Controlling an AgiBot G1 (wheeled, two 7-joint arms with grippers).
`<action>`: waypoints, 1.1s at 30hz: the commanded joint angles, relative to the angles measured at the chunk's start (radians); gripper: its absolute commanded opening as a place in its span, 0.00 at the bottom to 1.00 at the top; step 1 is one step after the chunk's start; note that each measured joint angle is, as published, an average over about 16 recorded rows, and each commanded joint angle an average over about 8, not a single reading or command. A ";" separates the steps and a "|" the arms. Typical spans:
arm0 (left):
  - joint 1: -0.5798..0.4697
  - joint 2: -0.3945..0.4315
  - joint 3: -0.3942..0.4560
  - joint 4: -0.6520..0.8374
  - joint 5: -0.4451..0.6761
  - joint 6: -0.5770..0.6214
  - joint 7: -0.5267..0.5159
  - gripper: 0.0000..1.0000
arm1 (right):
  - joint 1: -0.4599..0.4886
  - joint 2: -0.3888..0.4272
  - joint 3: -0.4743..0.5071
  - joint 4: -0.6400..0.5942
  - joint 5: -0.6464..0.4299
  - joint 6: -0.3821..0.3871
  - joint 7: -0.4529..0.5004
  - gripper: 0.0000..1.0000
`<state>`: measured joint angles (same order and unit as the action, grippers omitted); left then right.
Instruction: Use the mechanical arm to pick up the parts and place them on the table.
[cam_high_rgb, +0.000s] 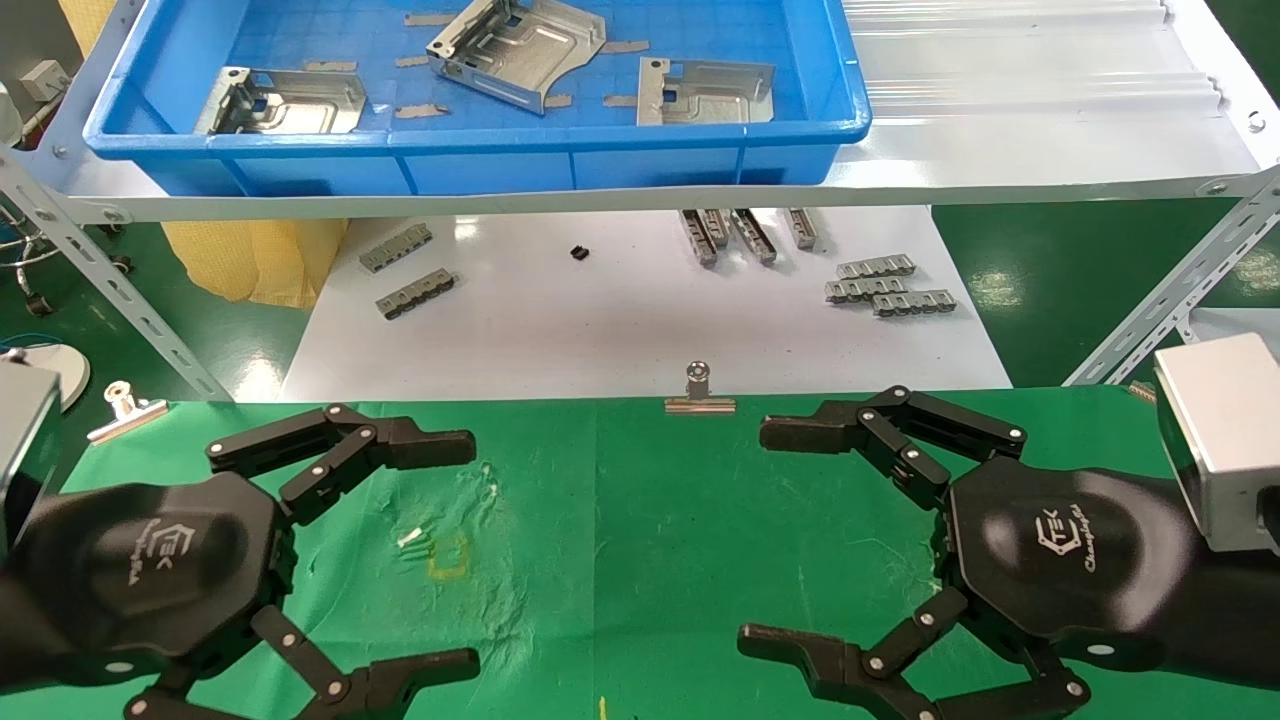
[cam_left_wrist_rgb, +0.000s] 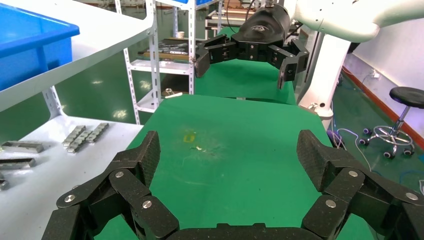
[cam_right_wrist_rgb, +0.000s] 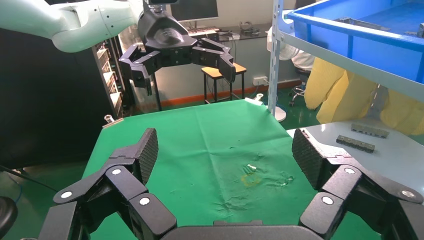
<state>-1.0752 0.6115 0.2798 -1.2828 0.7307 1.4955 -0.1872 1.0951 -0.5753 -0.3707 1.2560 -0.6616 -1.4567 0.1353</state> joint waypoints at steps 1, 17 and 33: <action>0.000 0.000 0.000 0.000 0.000 0.000 0.000 1.00 | 0.000 0.000 0.000 0.000 0.000 0.000 0.000 0.00; 0.000 0.000 0.000 0.000 0.000 0.000 0.000 1.00 | 0.000 0.000 0.000 0.000 0.000 0.000 0.000 0.00; 0.000 0.000 0.000 0.000 0.000 0.000 0.000 1.00 | 0.000 0.000 0.000 0.000 0.000 0.000 0.000 0.00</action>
<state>-1.0752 0.6115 0.2798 -1.2828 0.7307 1.4955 -0.1872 1.0950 -0.5753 -0.3707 1.2560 -0.6616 -1.4567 0.1353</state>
